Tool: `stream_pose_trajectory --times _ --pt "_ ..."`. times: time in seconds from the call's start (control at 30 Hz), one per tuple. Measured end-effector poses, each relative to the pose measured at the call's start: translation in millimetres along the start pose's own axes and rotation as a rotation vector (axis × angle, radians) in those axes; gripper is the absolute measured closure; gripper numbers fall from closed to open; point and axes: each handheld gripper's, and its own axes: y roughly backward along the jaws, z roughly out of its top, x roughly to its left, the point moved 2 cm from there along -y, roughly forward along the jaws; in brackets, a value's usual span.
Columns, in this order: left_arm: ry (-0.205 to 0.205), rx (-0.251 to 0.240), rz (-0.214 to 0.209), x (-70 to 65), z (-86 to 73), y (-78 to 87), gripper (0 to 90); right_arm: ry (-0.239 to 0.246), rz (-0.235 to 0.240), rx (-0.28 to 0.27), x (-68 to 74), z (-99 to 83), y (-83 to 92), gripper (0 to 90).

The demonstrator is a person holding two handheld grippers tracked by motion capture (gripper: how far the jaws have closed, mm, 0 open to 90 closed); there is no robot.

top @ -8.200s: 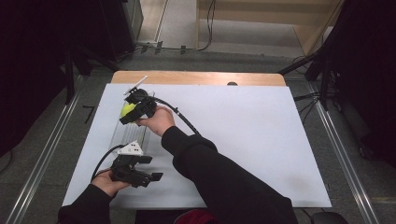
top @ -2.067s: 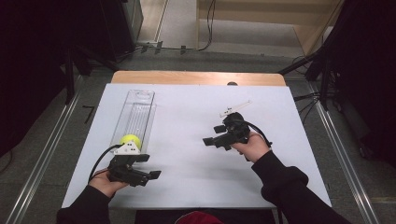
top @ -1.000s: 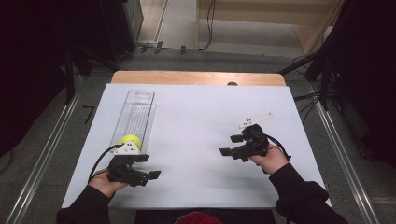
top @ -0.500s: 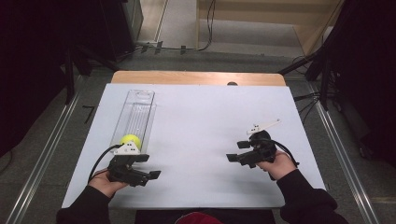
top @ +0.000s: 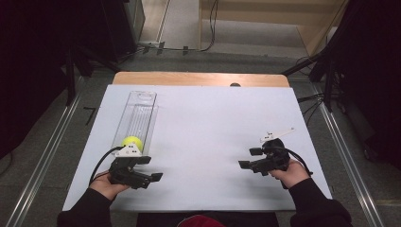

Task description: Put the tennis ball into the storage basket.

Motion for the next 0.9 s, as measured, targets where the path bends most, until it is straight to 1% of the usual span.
stream_pose_trajectory --times 0.13,0.4,0.43,0.6,0.7,0.77,0.9 --pt "0.003 -0.005 -0.002 -0.2 0.0 0.1 21.6 -0.001 -0.006 -0.001 -2.8 -5.0 1.9 20.9" --pt "0.003 -0.004 -0.001 -0.1 0.0 0.3 21.6 -0.032 -0.026 0.009 -9.4 -15.1 6.6 20.9" --pt "0.000 -0.004 -0.001 0.0 0.0 0.5 21.6 -0.028 -0.026 0.006 -10.6 -16.1 6.7 20.9" --pt "0.003 -0.008 -0.003 0.2 0.2 0.8 21.6 -0.040 -0.040 0.008 -13.9 -19.6 9.4 20.9" --pt "0.004 -0.011 -0.005 0.0 0.4 0.9 21.6 -0.035 -0.049 0.008 -16.6 -22.6 11.5 20.9" --pt "0.006 -0.012 -0.007 -0.3 0.5 0.9 21.6 -0.048 -0.052 0.007 -18.3 -24.8 12.5 20.9" --pt "0.009 -0.019 -0.016 -0.3 0.9 1.5 21.6 -0.054 -0.058 0.007 -20.6 -26.1 13.0 20.9"
